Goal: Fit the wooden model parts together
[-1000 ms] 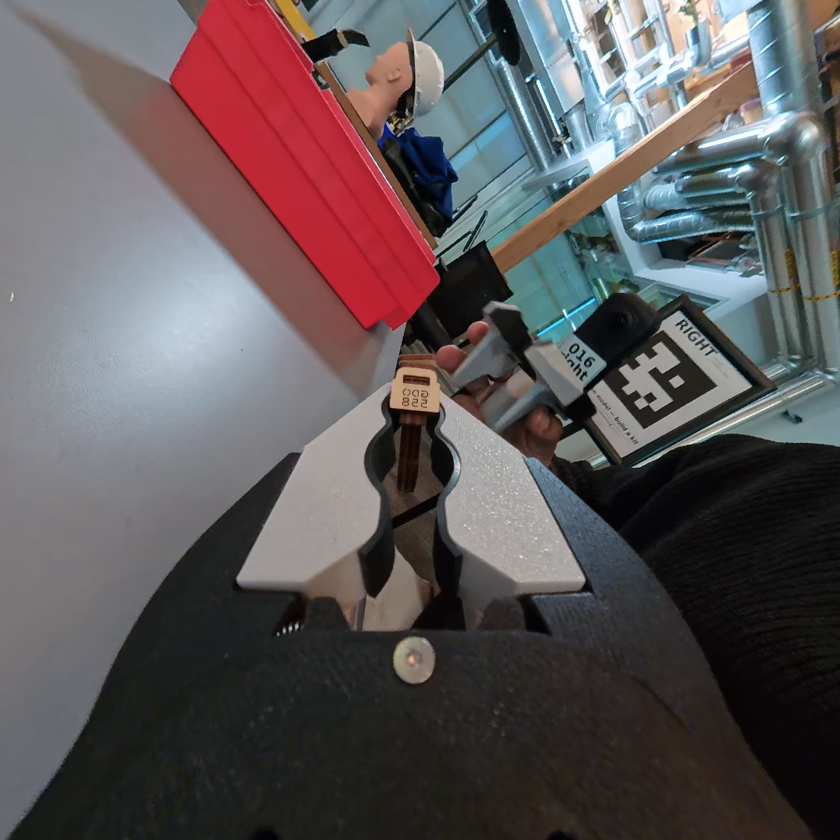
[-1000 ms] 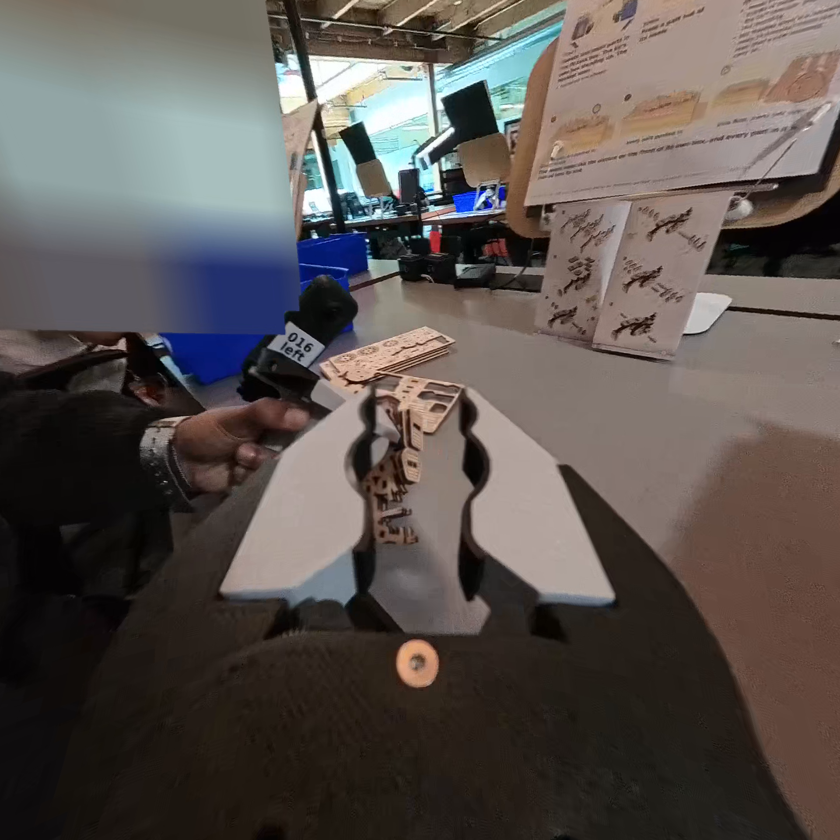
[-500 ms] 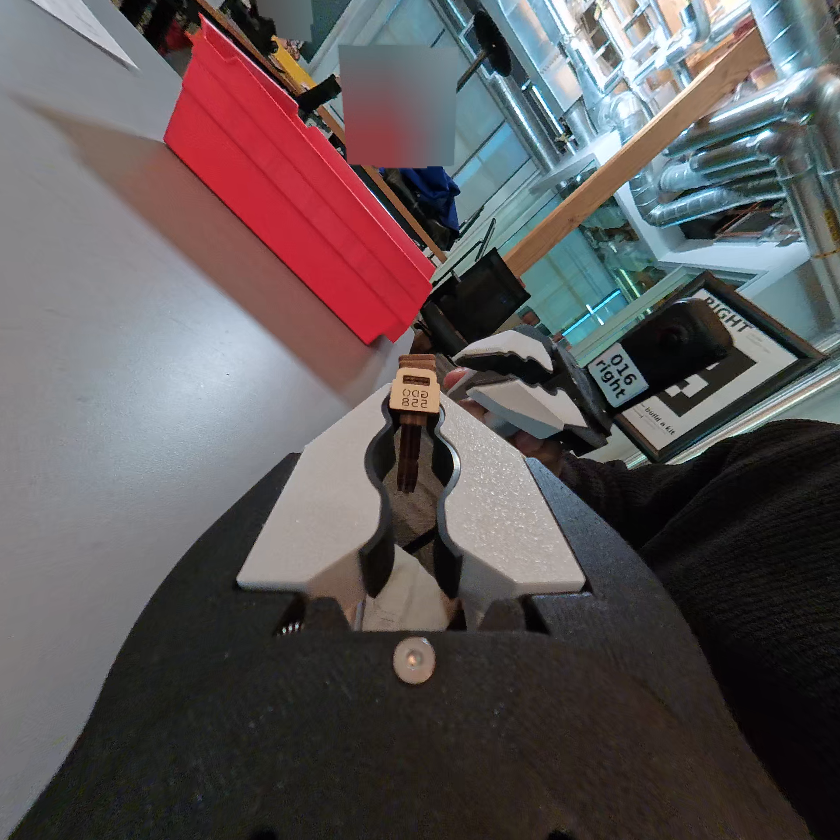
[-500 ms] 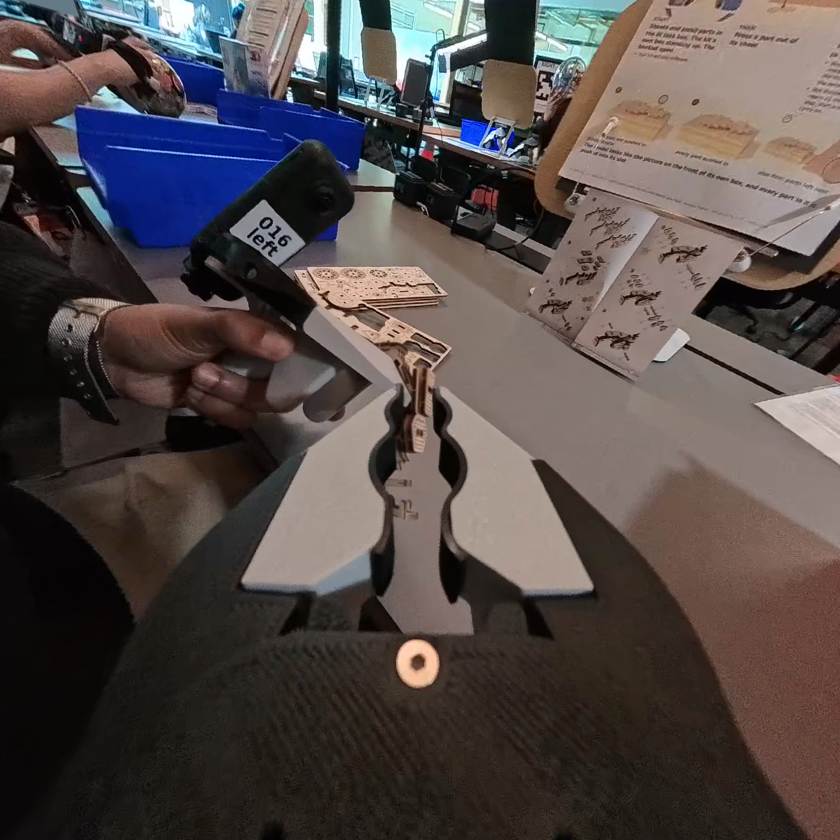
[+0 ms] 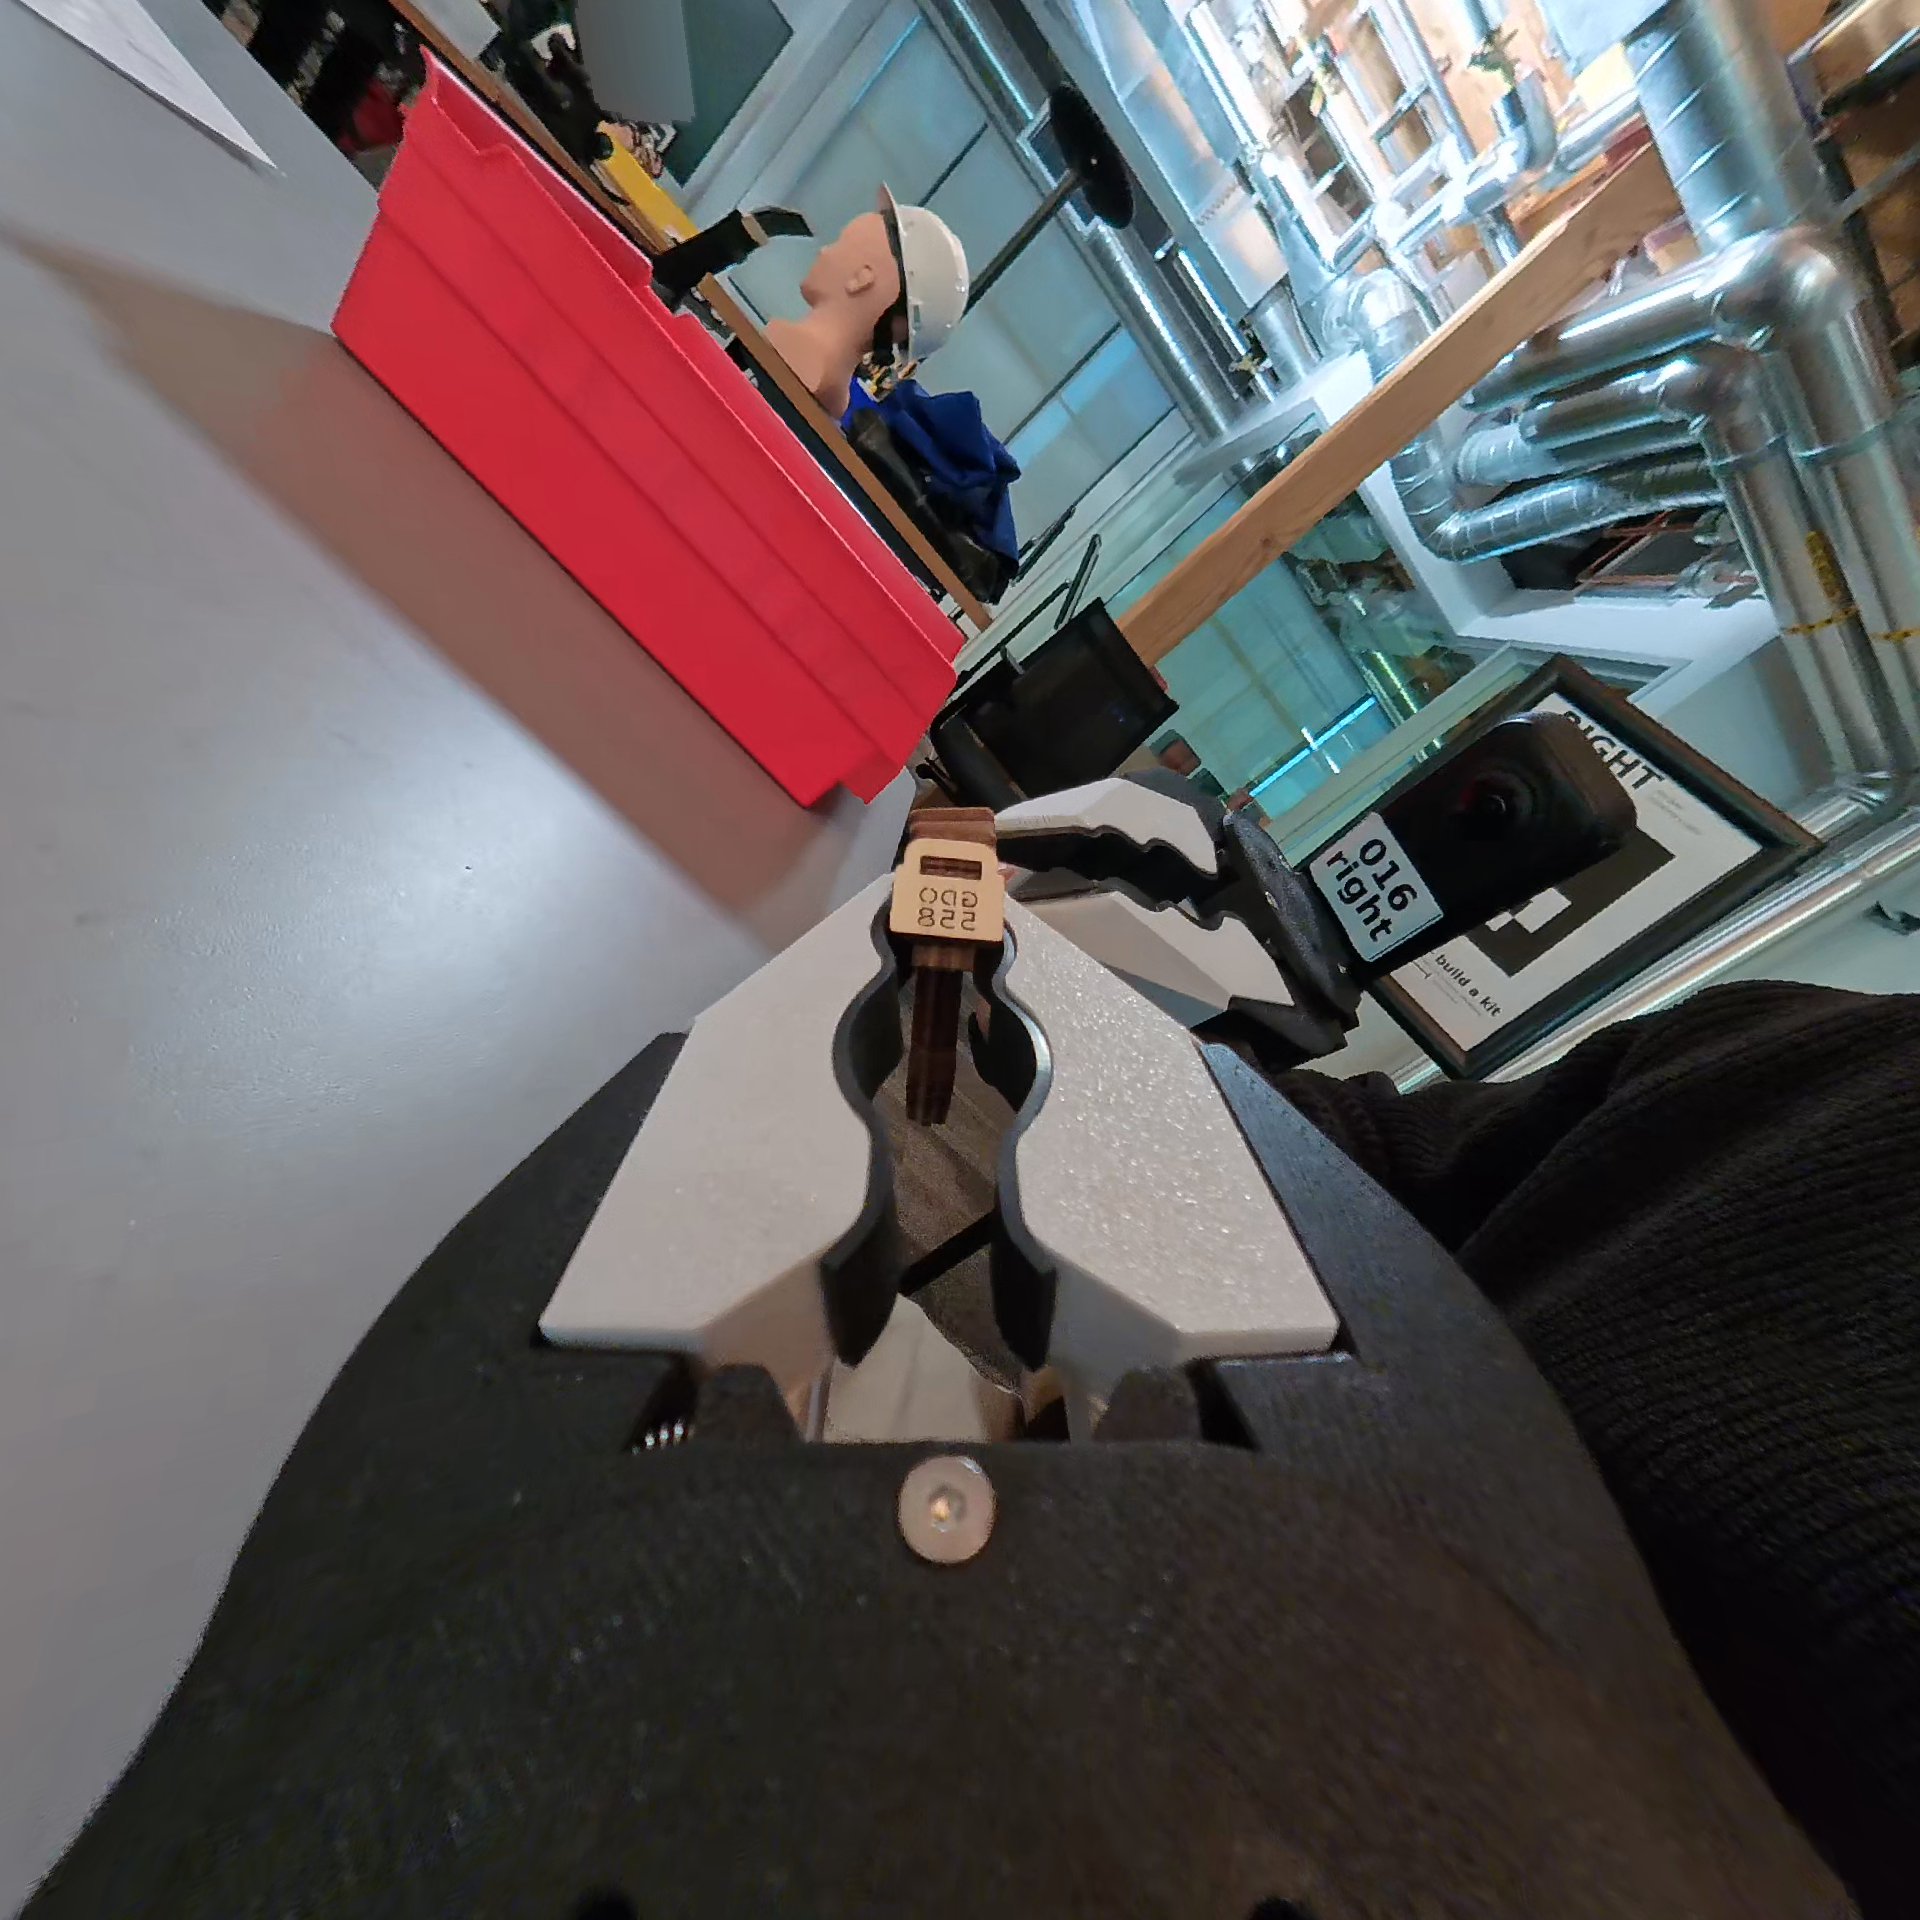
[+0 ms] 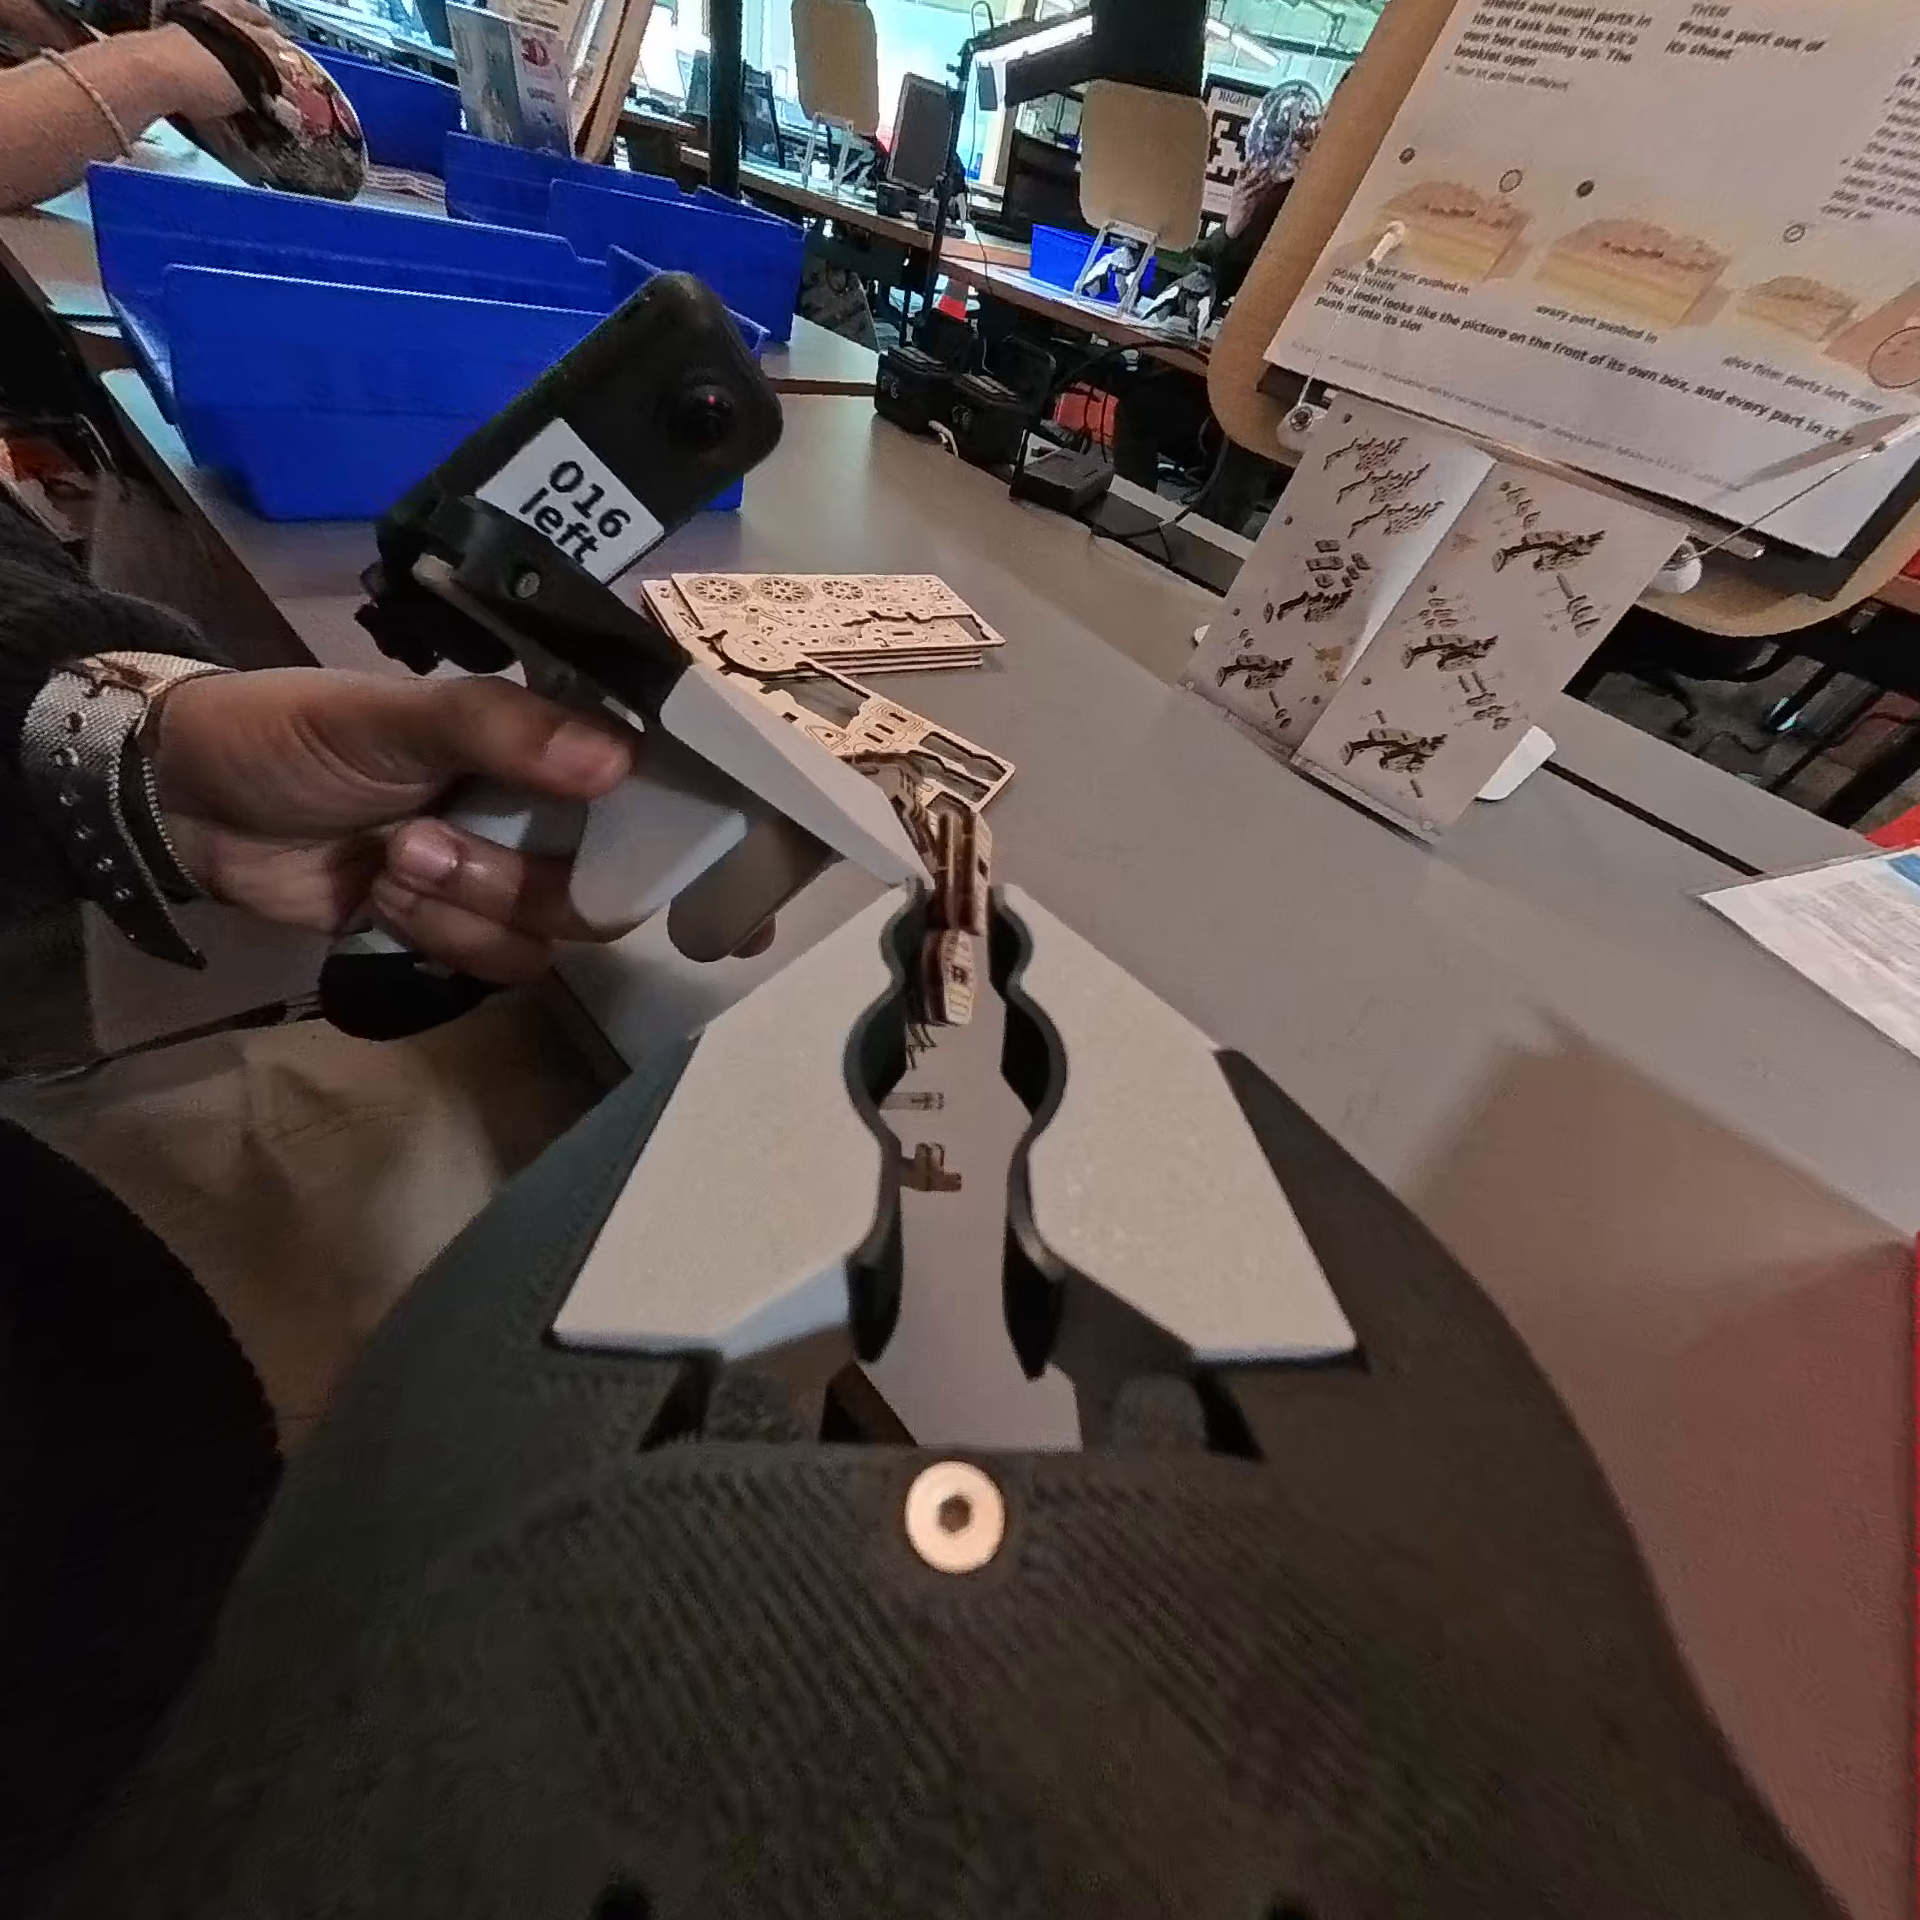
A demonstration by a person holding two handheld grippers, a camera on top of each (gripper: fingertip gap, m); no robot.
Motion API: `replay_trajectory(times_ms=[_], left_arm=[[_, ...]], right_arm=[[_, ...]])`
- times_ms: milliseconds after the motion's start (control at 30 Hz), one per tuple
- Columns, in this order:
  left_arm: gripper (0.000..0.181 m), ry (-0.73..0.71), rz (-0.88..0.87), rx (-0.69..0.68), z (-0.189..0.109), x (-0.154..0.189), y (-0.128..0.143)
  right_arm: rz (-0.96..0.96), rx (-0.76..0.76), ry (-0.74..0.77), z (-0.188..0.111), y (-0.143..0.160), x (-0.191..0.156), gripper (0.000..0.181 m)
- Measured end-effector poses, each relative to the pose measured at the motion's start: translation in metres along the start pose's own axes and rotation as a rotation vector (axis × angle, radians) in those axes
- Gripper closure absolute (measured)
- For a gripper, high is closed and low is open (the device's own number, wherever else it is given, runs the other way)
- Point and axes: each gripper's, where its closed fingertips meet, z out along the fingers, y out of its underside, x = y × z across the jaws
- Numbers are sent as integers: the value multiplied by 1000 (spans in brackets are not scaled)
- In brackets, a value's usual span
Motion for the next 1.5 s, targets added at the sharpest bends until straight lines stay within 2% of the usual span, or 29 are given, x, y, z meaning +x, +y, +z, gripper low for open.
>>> replay_trajectory(times_ms=[167,233,333,500,567,767,867,1000,1067,1133,1167,1333,1500], left_arm=[[175,20,-3,-4,-1,2,0],[155,84,-16,-3,-1,10,0],[162,70,-26,0,-1,8,0],[162,76,-34,-22,-1,8,3],[172,40,-29,-36,0,3,5],[173,33,-6,-54,0,3,7],[172,41,8,-63,0,6,8],[173,62,0,-66,0,9,8],[173,70,-3,-64,0,11,8],[174,62,-3,-70,0,11,8],[173,36,6,-78,0,6,10],[173,74,-21,-62,-1,10,6],[173,103,-7,-76,-1,15,9]], right_arm=[[-4,4,-11,0,-1,-2,178],[-1,-3,-3,-1,1,1,181],[37,3,-21,-2,1,2,181],[60,7,-20,-2,1,4,181],[68,14,-31,-3,0,2,181],[125,45,-47,-4,-4,3,181],[273,139,-64,-11,-17,12,176],[567,266,-90,-21,-29,32,181],[637,242,-139,-17,-25,26,181],[591,94,-235,-4,-10,2,181],[557,54,-235,-2,-6,-1,181],[578,166,-165,-14,-21,21,181],[623,157,-220,-11,-18,13,181]])
